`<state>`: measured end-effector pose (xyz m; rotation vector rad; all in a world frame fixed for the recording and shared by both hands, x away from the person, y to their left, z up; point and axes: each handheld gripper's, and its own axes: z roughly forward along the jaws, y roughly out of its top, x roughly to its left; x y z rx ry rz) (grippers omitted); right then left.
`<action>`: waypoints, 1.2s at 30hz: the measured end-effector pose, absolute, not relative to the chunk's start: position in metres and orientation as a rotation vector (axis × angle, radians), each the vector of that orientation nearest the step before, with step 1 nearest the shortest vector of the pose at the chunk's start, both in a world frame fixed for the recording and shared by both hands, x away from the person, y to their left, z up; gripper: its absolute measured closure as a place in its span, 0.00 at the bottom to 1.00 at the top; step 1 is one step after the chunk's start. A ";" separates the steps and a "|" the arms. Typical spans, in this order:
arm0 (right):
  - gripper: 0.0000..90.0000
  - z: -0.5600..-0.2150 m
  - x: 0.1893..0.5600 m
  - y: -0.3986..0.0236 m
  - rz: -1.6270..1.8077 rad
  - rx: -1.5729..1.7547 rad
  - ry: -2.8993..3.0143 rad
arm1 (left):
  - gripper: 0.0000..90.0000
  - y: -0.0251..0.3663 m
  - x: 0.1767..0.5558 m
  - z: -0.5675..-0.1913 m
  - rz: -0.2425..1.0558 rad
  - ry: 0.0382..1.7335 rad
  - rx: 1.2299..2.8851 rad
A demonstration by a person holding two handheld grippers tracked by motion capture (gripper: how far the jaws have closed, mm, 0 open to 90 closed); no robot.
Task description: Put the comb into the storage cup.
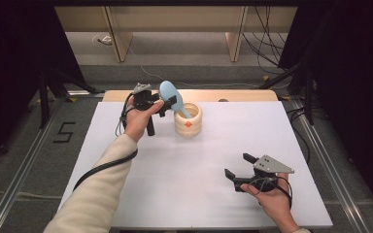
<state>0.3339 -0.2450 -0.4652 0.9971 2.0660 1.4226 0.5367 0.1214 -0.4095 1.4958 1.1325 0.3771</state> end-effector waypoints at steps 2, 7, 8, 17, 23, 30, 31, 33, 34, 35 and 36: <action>0.12 -0.465 0.334 -0.245 1.422 0.995 2.067 | 0.10 0.122 0.536 -0.409 0.381 1.129 1.505; 0.12 -0.465 0.334 -0.245 1.421 0.994 2.067 | 0.04 0.122 0.534 -0.409 0.389 1.114 1.533; 0.12 -0.465 0.334 -0.245 1.420 0.995 2.067 | 0.03 0.122 0.534 -0.409 0.391 1.114 1.537; 0.11 -0.465 0.334 -0.245 1.416 0.999 2.066 | 0.00 0.128 0.527 -0.408 0.417 1.112 1.571; 0.11 -0.465 0.334 -0.246 1.414 0.999 2.062 | 0.00 0.131 0.518 -0.409 0.446 1.108 1.591; 0.11 -0.464 0.335 -0.246 1.412 0.998 2.057 | 0.00 0.137 0.504 -0.412 0.452 1.094 1.604; 0.11 -0.464 0.334 -0.247 1.411 0.998 2.057 | 0.00 0.138 0.502 -0.414 0.454 1.095 1.605; 0.11 -0.464 0.334 -0.247 1.410 1.001 2.056 | 0.00 0.140 0.497 -0.418 0.455 1.099 1.605; 0.11 -0.464 0.335 -0.247 1.409 1.002 2.055 | 0.00 0.142 0.495 -0.420 0.452 1.104 1.602; 0.11 -0.464 0.335 -0.247 1.408 1.003 2.054 | 0.00 0.144 0.493 -0.422 0.449 1.106 1.602; 0.11 -0.464 0.335 -0.247 1.408 1.003 2.055 | 0.00 0.145 0.491 -0.423 0.448 1.106 1.602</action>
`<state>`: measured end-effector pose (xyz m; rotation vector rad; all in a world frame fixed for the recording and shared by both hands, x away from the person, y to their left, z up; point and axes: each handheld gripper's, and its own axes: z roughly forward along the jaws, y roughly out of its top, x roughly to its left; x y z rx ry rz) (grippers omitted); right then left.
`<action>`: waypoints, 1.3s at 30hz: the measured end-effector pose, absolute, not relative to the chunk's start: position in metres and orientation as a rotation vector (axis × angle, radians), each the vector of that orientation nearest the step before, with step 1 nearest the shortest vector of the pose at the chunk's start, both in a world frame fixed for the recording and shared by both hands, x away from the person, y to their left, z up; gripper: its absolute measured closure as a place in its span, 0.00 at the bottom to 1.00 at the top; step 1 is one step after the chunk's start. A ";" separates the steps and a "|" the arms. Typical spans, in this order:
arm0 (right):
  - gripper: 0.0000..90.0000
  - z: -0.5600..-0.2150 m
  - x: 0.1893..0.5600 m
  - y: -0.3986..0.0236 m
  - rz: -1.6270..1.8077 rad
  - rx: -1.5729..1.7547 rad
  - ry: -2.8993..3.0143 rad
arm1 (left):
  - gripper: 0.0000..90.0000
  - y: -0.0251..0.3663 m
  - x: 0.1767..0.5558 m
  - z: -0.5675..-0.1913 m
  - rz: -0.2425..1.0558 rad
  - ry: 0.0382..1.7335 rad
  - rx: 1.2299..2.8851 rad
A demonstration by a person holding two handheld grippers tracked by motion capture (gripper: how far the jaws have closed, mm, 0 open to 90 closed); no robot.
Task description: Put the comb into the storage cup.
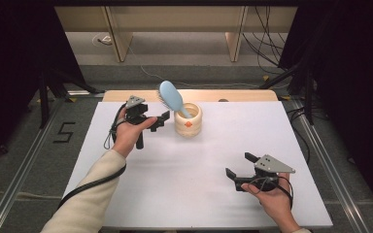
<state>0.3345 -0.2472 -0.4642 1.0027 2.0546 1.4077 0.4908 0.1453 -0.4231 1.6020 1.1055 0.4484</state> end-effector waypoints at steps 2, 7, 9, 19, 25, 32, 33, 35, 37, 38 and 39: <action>0.11 -0.464 0.335 -0.247 1.406 1.002 2.056 | 0.00 0.149 0.487 -0.426 0.454 1.106 1.606; 0.11 -0.464 0.335 -0.247 1.406 1.005 2.056 | 0.00 0.156 0.477 -0.430 0.467 1.099 1.617; 0.11 -0.464 0.335 -0.248 1.405 1.004 2.057 | 0.00 0.158 0.473 -0.432 0.464 1.101 1.618; 0.11 -0.464 0.335 -0.248 1.403 0.999 2.057 | 0.00 0.162 0.455 -0.437 0.481 1.074 1.648; 0.11 -0.464 0.336 -0.249 1.406 1.002 2.054 | 0.00 0.162 0.445 -0.436 0.481 1.051 1.657; 0.11 -0.464 0.336 -0.249 1.407 0.998 2.051 | 0.00 0.159 0.433 -0.439 0.475 1.027 1.682; 0.11 -0.464 0.336 -0.249 1.410 0.998 2.050 | 0.00 0.159 0.431 -0.439 0.473 1.026 1.683; 0.11 -0.464 0.336 -0.249 1.409 0.995 2.052 | 0.00 0.160 0.428 -0.440 0.476 1.023 1.685; 0.11 -0.463 0.336 -0.249 1.409 0.994 2.052 | 0.00 0.159 0.424 -0.441 0.478 1.018 1.689; 0.11 -0.463 0.336 -0.250 1.409 0.994 2.052 | 0.00 0.159 0.422 -0.441 0.476 1.014 1.693; 0.11 -0.463 0.336 -0.250 1.408 0.994 2.053 | 0.00 0.159 0.421 -0.441 0.475 1.013 1.695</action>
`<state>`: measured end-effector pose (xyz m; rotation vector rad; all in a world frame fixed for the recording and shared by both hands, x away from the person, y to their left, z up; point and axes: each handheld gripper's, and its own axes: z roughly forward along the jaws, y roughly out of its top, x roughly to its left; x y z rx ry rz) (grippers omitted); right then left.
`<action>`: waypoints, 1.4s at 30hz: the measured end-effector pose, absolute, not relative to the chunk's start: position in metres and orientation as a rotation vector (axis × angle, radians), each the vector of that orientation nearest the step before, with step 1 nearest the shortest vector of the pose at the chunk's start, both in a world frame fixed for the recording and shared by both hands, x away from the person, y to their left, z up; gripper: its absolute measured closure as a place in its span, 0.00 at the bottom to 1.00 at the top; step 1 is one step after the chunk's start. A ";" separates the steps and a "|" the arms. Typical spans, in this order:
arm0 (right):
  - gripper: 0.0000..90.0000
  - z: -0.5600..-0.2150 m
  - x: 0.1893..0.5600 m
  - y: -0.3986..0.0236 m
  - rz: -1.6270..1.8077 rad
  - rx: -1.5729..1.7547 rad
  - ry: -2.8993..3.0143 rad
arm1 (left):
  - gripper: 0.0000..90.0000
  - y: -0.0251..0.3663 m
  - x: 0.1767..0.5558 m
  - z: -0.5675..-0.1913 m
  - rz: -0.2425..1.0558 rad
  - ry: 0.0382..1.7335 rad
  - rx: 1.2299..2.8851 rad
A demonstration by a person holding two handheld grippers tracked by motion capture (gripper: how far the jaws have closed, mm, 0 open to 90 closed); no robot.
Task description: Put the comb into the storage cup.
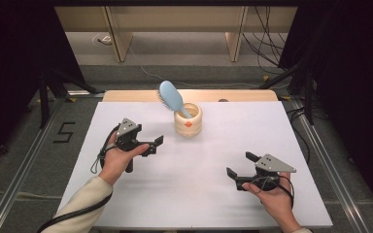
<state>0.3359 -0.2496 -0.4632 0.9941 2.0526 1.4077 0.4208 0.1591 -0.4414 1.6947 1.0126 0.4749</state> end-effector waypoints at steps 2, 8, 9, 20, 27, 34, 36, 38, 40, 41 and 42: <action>0.11 -0.463 0.336 -0.250 1.406 0.997 2.052 | 0.00 0.159 0.417 -0.442 0.474 1.003 1.702; 0.11 -0.462 0.336 -0.250 1.406 0.990 2.049 | 0.00 0.158 0.407 -0.443 0.474 0.980 1.712; 0.11 -0.461 0.335 -0.250 1.409 0.992 2.047 | 0.00 0.158 0.405 -0.442 0.474 0.977 1.713; 0.11 -0.460 0.336 -0.251 1.405 0.985 2.050 | 0.00 0.163 0.386 -0.447 0.475 0.952 1.737; 0.11 -0.460 0.335 -0.252 1.403 0.977 2.053 | 0.00 0.166 0.378 -0.448 0.479 0.942 1.737; 0.11 -0.460 0.336 -0.253 1.398 0.980 2.054 | 0.00 0.169 0.369 -0.449 0.479 0.918 1.755; 0.11 -0.460 0.336 -0.254 1.396 0.980 2.055 | 0.00 0.171 0.367 -0.450 0.488 0.913 1.761; 0.11 -0.460 0.336 -0.254 1.398 0.981 2.055 | 0.00 0.174 0.364 -0.451 0.490 0.912 1.763; 0.11 -0.460 0.336 -0.254 1.396 0.978 2.058 | 0.00 0.177 0.362 -0.451 0.484 0.911 1.767; 0.11 -0.460 0.337 -0.254 1.394 0.978 2.058 | 0.00 0.178 0.361 -0.452 0.485 0.911 1.769; 0.11 -0.460 0.337 -0.255 1.390 0.978 2.060 | 0.00 0.179 0.360 -0.452 0.487 0.910 1.770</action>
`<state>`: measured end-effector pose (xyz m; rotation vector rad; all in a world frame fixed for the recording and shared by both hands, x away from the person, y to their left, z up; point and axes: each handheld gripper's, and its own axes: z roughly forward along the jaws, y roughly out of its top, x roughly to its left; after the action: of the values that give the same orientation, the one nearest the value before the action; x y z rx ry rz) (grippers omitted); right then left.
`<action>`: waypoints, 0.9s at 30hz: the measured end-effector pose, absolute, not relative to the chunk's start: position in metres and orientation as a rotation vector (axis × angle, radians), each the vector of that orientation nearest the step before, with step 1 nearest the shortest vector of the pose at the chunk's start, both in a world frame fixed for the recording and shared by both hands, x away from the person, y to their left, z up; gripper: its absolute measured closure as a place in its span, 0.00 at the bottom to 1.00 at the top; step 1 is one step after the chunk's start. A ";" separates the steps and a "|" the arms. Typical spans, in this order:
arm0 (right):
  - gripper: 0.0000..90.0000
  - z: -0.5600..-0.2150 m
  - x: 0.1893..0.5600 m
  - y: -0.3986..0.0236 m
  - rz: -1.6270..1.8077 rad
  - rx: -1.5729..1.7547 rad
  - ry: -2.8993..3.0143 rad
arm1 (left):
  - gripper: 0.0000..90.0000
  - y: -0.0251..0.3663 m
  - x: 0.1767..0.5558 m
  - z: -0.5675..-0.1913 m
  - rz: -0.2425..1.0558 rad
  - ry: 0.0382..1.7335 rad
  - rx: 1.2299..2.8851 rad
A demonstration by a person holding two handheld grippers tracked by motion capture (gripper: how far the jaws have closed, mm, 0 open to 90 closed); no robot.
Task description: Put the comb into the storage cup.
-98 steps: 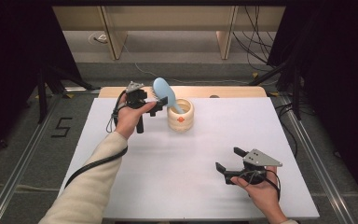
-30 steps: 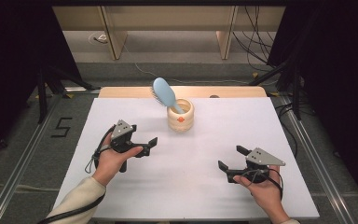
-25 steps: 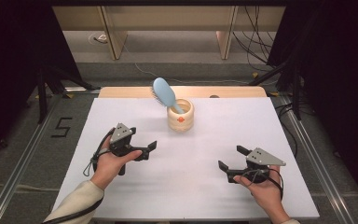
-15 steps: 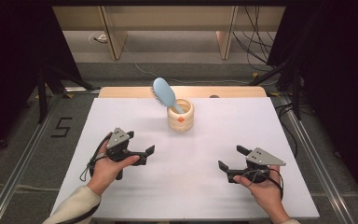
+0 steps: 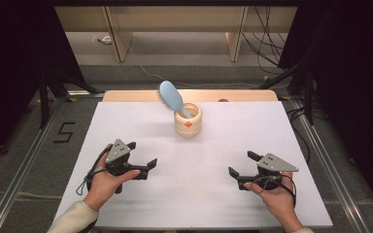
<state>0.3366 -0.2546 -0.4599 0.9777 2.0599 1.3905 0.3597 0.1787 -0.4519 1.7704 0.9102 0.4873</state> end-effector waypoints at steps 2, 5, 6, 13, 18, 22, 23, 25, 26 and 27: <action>0.11 -0.460 0.337 -0.255 1.389 0.976 2.061 | 0.00 0.180 0.358 -0.452 0.492 0.909 1.774; 0.11 -0.460 0.337 -0.256 1.387 0.975 2.059 | 0.00 0.183 0.355 -0.453 0.502 0.911 1.782; 0.11 -0.460 0.337 -0.256 1.389 0.975 2.057 | 0.00 0.184 0.354 -0.454 0.504 0.909 1.784; 0.11 -0.460 0.336 -0.259 1.372 0.967 2.064 | 0.00 0.191 0.347 -0.457 0.511 0.912 1.799; 0.11 -0.460 0.334 -0.265 1.373 0.982 2.048 | 0.00 0.197 0.344 -0.459 0.512 0.914 1.799; 0.11 -0.461 0.334 -0.265 1.368 0.978 2.051 | 0.01 0.200 0.342 -0.459 0.520 0.919 1.795; 0.11 -0.461 0.334 -0.265 1.367 0.979 2.054 | 0.01 0.200 0.342 -0.460 0.521 0.918 1.800; 0.11 -0.461 0.334 -0.265 1.360 0.976 2.059 | 0.01 0.201 0.341 -0.462 0.518 0.919 1.809; 0.11 -0.462 0.334 -0.265 1.358 0.974 2.061 | 0.01 0.200 0.340 -0.462 0.514 0.919 1.810; 0.11 -0.462 0.334 -0.264 1.359 0.975 2.060 | 0.01 0.200 0.340 -0.462 0.514 0.917 1.812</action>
<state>0.3342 -0.2643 -0.4618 0.9752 2.0605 1.3591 0.3402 0.2001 -0.4619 1.8122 0.9169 0.5142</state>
